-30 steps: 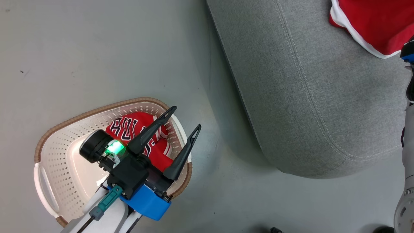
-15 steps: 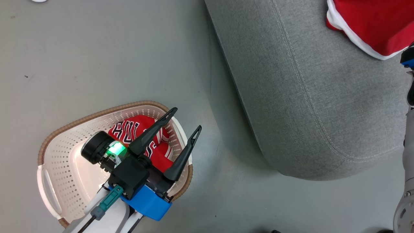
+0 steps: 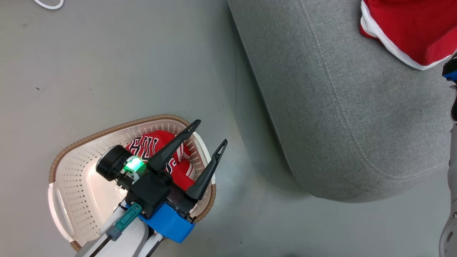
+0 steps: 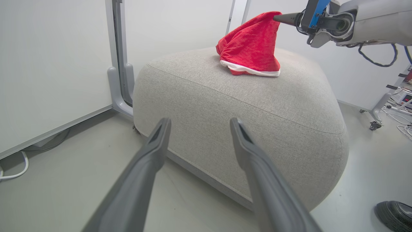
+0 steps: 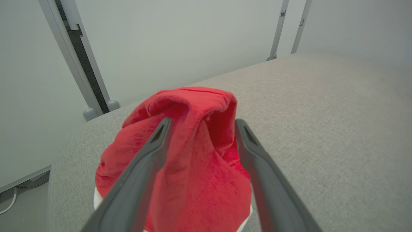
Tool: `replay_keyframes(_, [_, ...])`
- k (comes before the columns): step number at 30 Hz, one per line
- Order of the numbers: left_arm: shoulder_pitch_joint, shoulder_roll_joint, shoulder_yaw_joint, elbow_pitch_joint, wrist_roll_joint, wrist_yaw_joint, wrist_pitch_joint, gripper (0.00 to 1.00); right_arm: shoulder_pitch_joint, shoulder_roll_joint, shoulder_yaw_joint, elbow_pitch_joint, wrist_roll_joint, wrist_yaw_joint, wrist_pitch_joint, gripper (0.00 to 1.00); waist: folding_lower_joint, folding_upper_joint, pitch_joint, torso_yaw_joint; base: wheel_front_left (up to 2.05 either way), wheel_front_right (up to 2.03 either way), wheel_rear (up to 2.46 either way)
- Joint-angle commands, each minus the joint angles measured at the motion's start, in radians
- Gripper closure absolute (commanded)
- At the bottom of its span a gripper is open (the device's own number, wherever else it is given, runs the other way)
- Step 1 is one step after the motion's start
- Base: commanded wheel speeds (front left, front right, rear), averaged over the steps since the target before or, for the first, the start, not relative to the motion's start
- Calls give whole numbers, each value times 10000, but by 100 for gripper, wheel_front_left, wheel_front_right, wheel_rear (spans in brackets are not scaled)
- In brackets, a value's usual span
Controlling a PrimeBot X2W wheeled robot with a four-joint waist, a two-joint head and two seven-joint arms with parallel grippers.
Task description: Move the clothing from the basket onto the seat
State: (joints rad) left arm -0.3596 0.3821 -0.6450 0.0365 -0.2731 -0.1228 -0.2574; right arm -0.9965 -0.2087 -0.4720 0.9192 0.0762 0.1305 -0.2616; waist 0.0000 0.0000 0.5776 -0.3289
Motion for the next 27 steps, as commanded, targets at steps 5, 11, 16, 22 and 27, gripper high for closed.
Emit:
replay_keyframes(5, [-141,-287,-37,297,-128,16,-78,0,389,-269,79,23,-193,5,-50,0,0,0,-418,323,0,0,0])
replay_keyframes(11, [15,-805,48,637,-255,-17,-85,0,1072,-552,302,-291,-137,5,-48,0,0,0,-1063,868,0,0,0])
replay_keyframes(16, [346,-1272,311,886,-340,-57,-87,0,1949,-725,650,-818,-17,5,-45,0,0,0,-1785,1332,0,0,0])
replay_keyframes(22, [1012,-1742,861,1257,-413,-96,-89,0,3293,-453,1267,-1746,114,5,-44,0,0,0,-2787,1721,0,0,0])
replay_keyframes(27, [1693,-2107,1400,1513,-366,-101,-89,0,4496,-37,1676,-2571,208,5,-40,0,0,0,-3645,1955,0,0,0])
